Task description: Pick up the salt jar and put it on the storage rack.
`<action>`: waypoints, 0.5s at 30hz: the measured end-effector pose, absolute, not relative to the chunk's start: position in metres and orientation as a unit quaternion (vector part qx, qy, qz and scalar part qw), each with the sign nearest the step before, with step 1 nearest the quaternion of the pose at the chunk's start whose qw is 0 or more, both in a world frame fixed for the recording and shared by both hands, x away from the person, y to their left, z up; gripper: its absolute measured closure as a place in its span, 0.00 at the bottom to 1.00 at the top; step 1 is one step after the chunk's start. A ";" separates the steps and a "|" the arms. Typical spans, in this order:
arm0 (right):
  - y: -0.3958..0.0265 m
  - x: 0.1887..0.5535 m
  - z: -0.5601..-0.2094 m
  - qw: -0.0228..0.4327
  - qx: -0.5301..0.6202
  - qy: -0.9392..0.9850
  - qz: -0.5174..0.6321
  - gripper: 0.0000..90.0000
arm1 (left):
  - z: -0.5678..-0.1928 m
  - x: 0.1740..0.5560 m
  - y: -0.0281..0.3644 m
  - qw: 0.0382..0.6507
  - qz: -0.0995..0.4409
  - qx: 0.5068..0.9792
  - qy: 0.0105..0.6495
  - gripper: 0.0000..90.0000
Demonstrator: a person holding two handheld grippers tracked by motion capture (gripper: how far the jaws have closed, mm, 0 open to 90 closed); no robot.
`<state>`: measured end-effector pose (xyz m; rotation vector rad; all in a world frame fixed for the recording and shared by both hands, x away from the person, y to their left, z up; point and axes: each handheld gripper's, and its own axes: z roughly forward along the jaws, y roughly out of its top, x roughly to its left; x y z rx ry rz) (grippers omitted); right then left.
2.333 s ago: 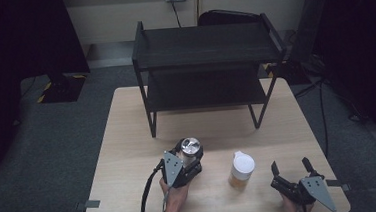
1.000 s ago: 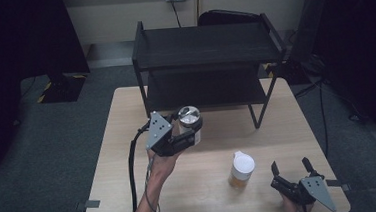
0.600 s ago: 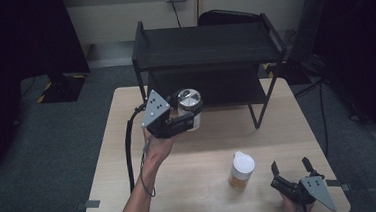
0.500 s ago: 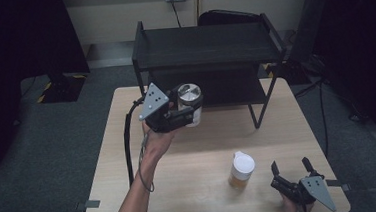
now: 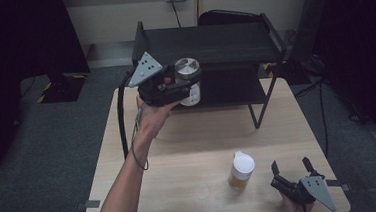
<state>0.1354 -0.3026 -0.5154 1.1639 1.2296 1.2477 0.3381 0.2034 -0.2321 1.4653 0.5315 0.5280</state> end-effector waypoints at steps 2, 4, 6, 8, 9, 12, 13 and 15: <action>-0.303 0.136 -0.515 0.496 0.480 0.508 0.515 0.00 | -0.226 0.344 0.205 0.685 0.229 0.651 0.235 0.39; -0.303 0.136 -0.515 0.496 0.480 0.508 0.516 0.00 | -0.220 0.350 0.205 0.687 0.229 0.650 0.230 0.39; -0.304 0.136 -0.516 0.495 0.479 0.509 0.517 0.00 | -0.214 0.360 0.207 0.694 0.221 0.649 0.221 0.39; -0.304 0.136 -0.516 0.494 0.478 0.509 0.518 0.00 | -0.210 0.365 0.207 0.696 0.218 0.646 0.226 0.39; -0.305 0.136 -0.515 0.493 0.478 0.510 0.518 0.00 | -0.206 0.369 0.207 0.695 0.218 0.647 0.226 0.39; -0.305 0.136 -0.516 0.493 0.478 0.510 0.519 0.00 | -0.198 0.378 0.204 0.694 0.226 0.644 0.227 0.39; -0.305 0.136 -0.516 0.493 0.478 0.510 0.519 0.00 | -0.195 0.382 0.203 0.695 0.226 0.643 0.228 0.39; -0.305 0.136 -0.516 0.493 0.477 0.510 0.519 0.00 | -0.189 0.390 0.201 0.692 0.231 0.644 0.231 0.39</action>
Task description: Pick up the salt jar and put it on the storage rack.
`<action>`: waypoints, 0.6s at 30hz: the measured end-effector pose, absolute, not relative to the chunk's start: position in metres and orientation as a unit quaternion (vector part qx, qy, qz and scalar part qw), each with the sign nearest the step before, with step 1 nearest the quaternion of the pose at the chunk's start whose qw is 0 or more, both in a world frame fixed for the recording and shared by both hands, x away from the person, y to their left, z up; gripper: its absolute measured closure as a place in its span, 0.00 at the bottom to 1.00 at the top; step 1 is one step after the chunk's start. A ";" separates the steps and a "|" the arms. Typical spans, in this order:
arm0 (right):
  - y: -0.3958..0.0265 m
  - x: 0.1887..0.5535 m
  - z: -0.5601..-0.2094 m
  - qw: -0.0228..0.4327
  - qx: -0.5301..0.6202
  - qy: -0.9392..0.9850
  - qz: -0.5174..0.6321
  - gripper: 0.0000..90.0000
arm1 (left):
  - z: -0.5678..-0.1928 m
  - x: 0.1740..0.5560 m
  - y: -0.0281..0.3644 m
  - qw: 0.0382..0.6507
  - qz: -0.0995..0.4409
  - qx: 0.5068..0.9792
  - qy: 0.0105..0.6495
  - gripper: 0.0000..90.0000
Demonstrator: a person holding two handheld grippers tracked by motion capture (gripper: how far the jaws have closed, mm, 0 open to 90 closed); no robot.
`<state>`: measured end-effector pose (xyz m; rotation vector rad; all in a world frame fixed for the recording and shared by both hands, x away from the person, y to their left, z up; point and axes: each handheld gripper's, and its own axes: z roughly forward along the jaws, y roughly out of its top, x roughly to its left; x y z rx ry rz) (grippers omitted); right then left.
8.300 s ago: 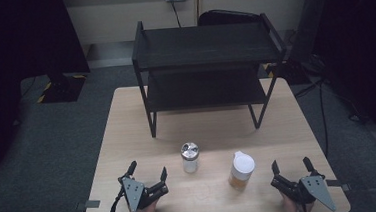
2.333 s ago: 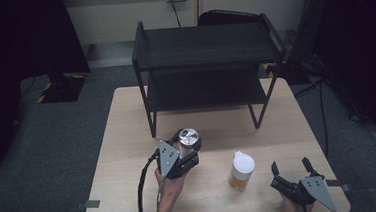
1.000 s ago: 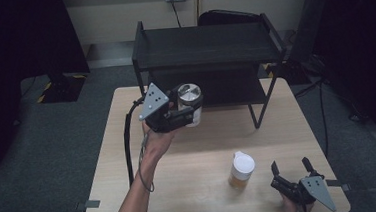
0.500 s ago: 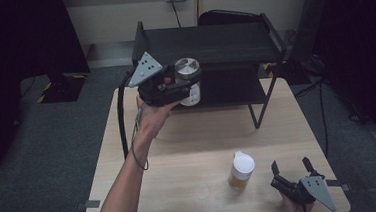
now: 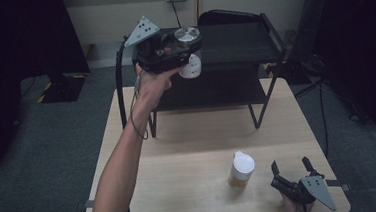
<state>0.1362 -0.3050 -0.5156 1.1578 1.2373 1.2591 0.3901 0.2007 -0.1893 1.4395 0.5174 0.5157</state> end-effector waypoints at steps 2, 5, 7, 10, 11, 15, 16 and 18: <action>-0.305 0.136 -0.516 0.492 0.477 0.510 0.519 0.00 | -0.184 0.397 0.198 0.686 0.236 0.645 0.240 0.39; -0.305 0.136 -0.516 0.492 0.478 0.510 0.519 0.00 | -0.182 0.406 0.194 0.681 0.246 0.641 0.254 0.39; -0.305 0.136 -0.516 0.492 0.477 0.510 0.520 0.00 | -0.182 0.413 0.191 0.678 0.252 0.637 0.267 0.39; -0.306 0.136 -0.516 0.492 0.476 0.510 0.521 0.00 | -0.183 0.420 0.185 0.666 0.261 0.637 0.287 0.39; -0.306 0.136 -0.516 0.492 0.476 0.511 0.521 0.00 | -0.185 0.420 0.182 0.665 0.269 0.633 0.291 0.39; -0.307 0.136 -0.516 0.490 0.475 0.512 0.522 0.00 | -0.191 0.418 0.171 0.654 0.305 0.624 0.300 0.39; -0.307 0.136 -0.516 0.490 0.474 0.512 0.522 0.00 | -0.191 0.419 0.170 0.652 0.305 0.625 0.303 0.39; -0.307 0.136 -0.516 0.489 0.474 0.513 0.522 0.00 | -0.194 0.421 0.169 0.653 0.307 0.622 0.302 0.39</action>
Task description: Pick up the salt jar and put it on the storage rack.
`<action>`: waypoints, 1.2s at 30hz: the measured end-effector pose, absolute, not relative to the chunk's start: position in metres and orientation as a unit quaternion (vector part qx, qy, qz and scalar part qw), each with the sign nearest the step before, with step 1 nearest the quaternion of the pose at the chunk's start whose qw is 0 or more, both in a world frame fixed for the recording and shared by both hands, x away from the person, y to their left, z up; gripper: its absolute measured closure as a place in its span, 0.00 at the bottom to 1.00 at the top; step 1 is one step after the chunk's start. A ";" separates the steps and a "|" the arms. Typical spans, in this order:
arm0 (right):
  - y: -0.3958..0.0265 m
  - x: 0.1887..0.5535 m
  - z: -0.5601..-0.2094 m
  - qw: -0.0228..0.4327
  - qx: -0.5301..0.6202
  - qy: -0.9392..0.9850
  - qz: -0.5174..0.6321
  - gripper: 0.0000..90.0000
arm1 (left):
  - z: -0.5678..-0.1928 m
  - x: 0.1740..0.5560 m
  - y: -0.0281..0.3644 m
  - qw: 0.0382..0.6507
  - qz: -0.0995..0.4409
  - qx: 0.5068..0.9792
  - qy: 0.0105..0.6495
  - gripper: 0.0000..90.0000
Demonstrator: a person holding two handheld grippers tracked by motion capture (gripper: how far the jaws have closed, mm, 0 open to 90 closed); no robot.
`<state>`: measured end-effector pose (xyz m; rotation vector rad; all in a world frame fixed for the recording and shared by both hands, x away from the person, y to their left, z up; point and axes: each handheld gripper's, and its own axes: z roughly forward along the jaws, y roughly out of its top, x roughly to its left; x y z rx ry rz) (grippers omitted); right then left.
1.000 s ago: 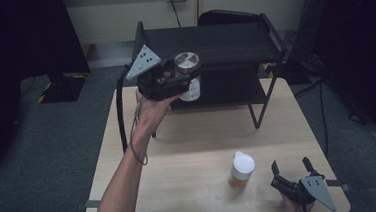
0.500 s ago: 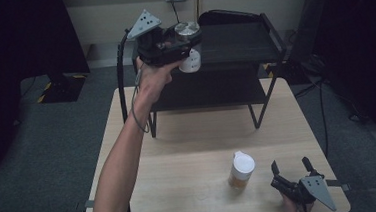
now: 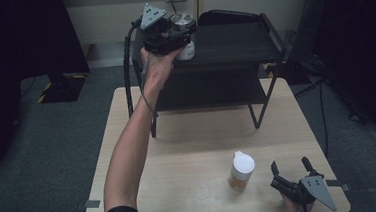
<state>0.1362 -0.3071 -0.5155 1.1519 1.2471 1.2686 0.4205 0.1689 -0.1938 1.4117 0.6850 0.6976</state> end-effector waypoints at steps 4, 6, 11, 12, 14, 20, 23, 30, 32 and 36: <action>-0.307 0.136 -0.516 0.490 0.473 0.512 0.523 0.00 | -0.194 0.421 0.167 0.652 0.311 0.623 0.300 0.39; -0.307 0.136 -0.516 0.490 0.473 0.512 0.523 0.00 | -0.195 0.422 0.169 0.653 0.310 0.624 0.297 0.39; -0.307 0.136 -0.516 0.490 0.473 0.513 0.523 0.00 | -0.200 0.422 0.170 0.660 0.312 0.618 0.293 0.39; -0.307 0.136 -0.516 0.490 0.472 0.513 0.523 0.00 | -0.201 0.422 0.170 0.661 0.312 0.618 0.292 0.39; -0.308 0.136 -0.516 0.490 0.473 0.512 0.524 0.00 | -0.201 0.422 0.169 0.660 0.314 0.617 0.292 0.39; -0.307 0.135 -0.518 0.493 0.471 0.510 0.525 0.00 | -0.212 0.409 0.158 0.661 0.361 0.588 0.295 0.23; -0.307 0.134 -0.518 0.494 0.469 0.510 0.526 0.00 | -0.220 0.405 0.154 0.664 0.378 0.574 0.295 0.14; -0.307 0.135 -0.518 0.492 0.469 0.511 0.526 0.00 | -0.217 0.401 0.159 0.663 0.364 0.567 0.326 0.00; -0.308 0.135 -0.518 0.492 0.469 0.511 0.526 0.00 | -0.216 0.401 0.161 0.666 0.360 0.567 0.325 0.00; -0.307 0.135 -0.518 0.492 0.470 0.511 0.526 0.00 | -0.215 0.397 0.163 0.662 0.360 0.573 0.322 0.00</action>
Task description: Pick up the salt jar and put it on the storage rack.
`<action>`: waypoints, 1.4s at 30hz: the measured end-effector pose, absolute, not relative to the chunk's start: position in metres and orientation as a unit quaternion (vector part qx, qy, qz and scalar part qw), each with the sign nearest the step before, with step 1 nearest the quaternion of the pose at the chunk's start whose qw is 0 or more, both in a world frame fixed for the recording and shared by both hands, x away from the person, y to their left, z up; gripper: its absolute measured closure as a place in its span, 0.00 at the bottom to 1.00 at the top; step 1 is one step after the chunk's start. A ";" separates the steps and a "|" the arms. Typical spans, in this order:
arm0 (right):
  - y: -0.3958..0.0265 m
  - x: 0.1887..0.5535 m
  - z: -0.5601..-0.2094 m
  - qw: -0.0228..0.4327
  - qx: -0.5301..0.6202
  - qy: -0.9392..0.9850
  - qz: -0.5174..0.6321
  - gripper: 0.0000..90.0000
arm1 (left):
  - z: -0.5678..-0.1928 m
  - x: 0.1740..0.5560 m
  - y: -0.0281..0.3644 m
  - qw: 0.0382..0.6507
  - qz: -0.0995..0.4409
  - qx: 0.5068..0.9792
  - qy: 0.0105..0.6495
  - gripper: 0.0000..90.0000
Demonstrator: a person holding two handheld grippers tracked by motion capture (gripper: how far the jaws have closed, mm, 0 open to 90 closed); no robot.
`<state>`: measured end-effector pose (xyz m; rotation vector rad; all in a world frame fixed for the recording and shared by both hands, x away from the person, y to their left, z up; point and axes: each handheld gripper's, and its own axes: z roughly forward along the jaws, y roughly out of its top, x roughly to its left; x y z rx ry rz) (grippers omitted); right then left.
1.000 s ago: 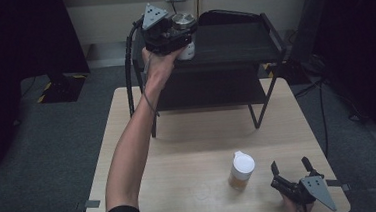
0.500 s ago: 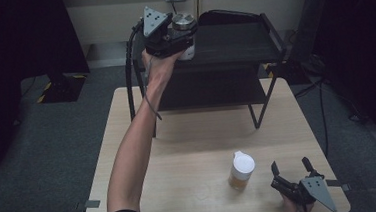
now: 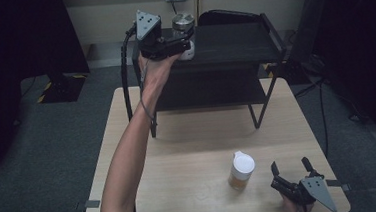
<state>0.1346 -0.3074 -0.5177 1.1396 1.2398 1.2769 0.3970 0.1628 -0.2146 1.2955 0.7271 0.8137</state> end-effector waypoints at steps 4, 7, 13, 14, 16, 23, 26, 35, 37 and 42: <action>-0.307 0.135 -0.518 0.492 0.469 0.511 0.526 0.00 | -0.219 0.391 0.164 0.669 0.369 0.566 0.311 0.00; -0.307 0.135 -0.518 0.492 0.469 0.511 0.526 0.00 | -0.217 0.387 0.166 0.666 0.364 0.572 0.310 0.00; -0.307 0.135 -0.518 0.492 0.470 0.511 0.526 0.00 | -0.213 0.376 0.167 0.665 0.369 0.573 0.305 0.00; -0.307 0.134 -0.518 0.492 0.470 0.510 0.526 0.00 | -0.213 0.374 0.167 0.666 0.369 0.572 0.306 0.00; -0.307 0.134 -0.518 0.493 0.471 0.509 0.525 0.00 | -0.211 0.371 0.169 0.665 0.366 0.574 0.307 0.00; -0.307 0.135 -0.517 0.492 0.471 0.511 0.525 0.00 | -0.218 0.351 0.175 0.666 0.376 0.567 0.305 0.00; -0.307 0.134 -0.516 0.490 0.472 0.513 0.524 0.00 | -0.223 0.341 0.178 0.663 0.382 0.569 0.301 0.00; -0.306 0.134 -0.516 0.491 0.474 0.511 0.523 0.00 | -0.247 0.309 0.185 0.658 0.370 0.586 0.293 0.01; -0.305 0.134 -0.516 0.492 0.474 0.511 0.522 0.00 | -0.256 0.302 0.186 0.658 0.371 0.588 0.289 0.01; -0.306 0.134 -0.516 0.491 0.474 0.511 0.522 0.00 | -0.273 0.285 0.191 0.657 0.361 0.591 0.297 0.01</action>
